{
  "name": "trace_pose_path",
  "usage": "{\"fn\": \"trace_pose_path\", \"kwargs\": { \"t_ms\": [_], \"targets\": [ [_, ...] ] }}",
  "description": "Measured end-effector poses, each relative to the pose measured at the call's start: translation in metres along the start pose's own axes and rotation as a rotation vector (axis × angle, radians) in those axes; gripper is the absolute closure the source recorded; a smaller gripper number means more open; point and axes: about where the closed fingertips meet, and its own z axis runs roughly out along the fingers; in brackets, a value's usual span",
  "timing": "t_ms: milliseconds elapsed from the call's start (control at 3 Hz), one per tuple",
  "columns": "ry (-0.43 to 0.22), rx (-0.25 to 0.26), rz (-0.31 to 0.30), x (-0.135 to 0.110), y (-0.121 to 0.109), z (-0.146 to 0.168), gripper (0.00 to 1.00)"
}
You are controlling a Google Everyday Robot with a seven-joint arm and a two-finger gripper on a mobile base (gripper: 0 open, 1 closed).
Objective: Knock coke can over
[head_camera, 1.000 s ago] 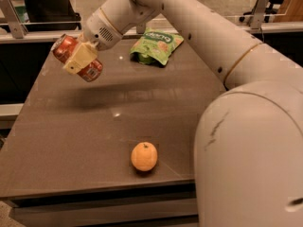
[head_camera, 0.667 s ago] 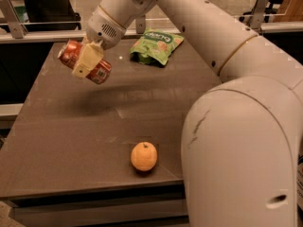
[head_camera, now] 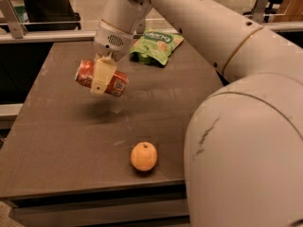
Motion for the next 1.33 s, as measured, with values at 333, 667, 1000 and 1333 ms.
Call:
{"fn": "trace_pose_path", "kwargs": {
  "t_ms": [333,667,1000,1333],
  "targets": [
    [0.105,0.037,0.053,0.025,0.010,0.010,1.00],
    [0.189,0.079,0.092,0.048,0.016,0.015,1.00],
    [0.253,0.116,0.110,0.064,0.017,0.020,1.00],
    [0.283,0.159,0.131,0.075,0.015,0.020,0.82]
  ]
}}
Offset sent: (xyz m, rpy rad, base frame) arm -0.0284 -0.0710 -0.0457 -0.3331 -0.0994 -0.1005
